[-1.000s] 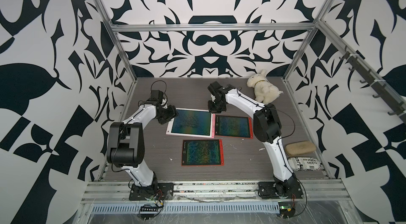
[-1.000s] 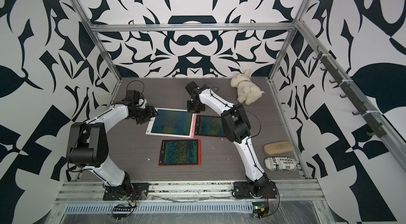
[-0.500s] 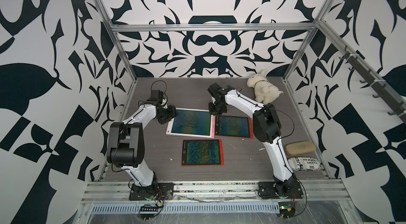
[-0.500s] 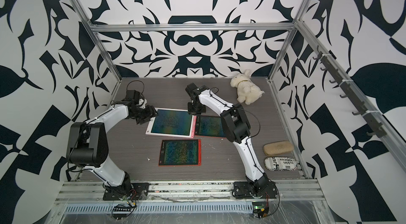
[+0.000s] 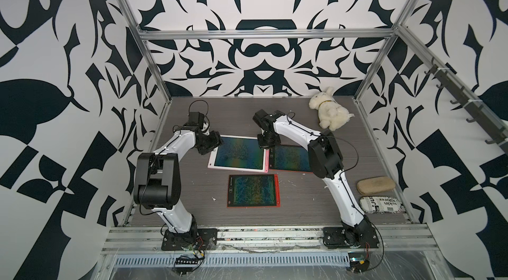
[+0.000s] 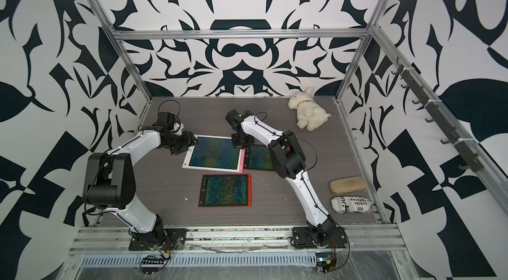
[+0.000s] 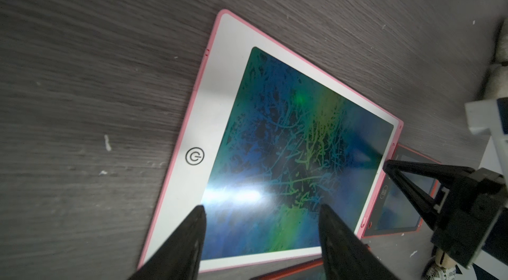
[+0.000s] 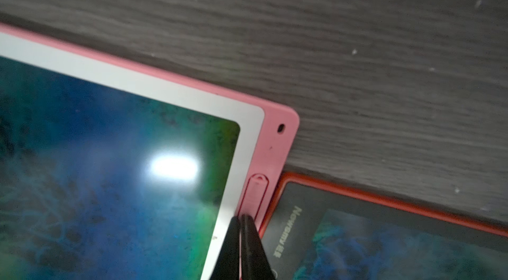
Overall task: Place the stylus back onto the writing tablet
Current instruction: Place the stylus on the writing tablet.
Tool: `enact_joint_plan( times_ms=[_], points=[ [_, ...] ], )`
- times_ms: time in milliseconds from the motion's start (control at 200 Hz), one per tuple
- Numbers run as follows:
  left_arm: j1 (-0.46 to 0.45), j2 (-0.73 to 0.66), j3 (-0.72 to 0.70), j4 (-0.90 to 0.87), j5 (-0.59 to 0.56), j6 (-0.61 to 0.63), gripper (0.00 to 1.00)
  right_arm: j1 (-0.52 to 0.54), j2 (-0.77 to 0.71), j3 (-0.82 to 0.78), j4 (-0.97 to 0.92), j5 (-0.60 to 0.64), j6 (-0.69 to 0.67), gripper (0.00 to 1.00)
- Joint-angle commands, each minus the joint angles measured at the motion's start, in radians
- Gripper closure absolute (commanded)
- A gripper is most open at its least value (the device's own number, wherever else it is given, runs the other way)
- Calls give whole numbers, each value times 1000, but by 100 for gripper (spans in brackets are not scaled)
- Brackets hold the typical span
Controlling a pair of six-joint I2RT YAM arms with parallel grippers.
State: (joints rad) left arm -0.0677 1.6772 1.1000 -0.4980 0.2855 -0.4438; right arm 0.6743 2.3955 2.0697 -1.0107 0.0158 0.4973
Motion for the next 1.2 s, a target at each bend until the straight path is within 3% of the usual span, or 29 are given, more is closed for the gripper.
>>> enact_joint_plan(
  times_ms=[0,290,530,1195],
  points=[
    [-3,4,24,-19,0,17,33,10,47,-18,-68,44,-13,92],
    [-3,-8,22,-18,-11,19,33,10,-85,-156,119,-35,-12,92],
    [-3,-17,15,-17,-14,19,33,10,-176,-188,145,-64,-2,92],
    [-3,-22,14,-16,-16,17,33,10,-115,-164,75,-40,11,92]
  ],
)
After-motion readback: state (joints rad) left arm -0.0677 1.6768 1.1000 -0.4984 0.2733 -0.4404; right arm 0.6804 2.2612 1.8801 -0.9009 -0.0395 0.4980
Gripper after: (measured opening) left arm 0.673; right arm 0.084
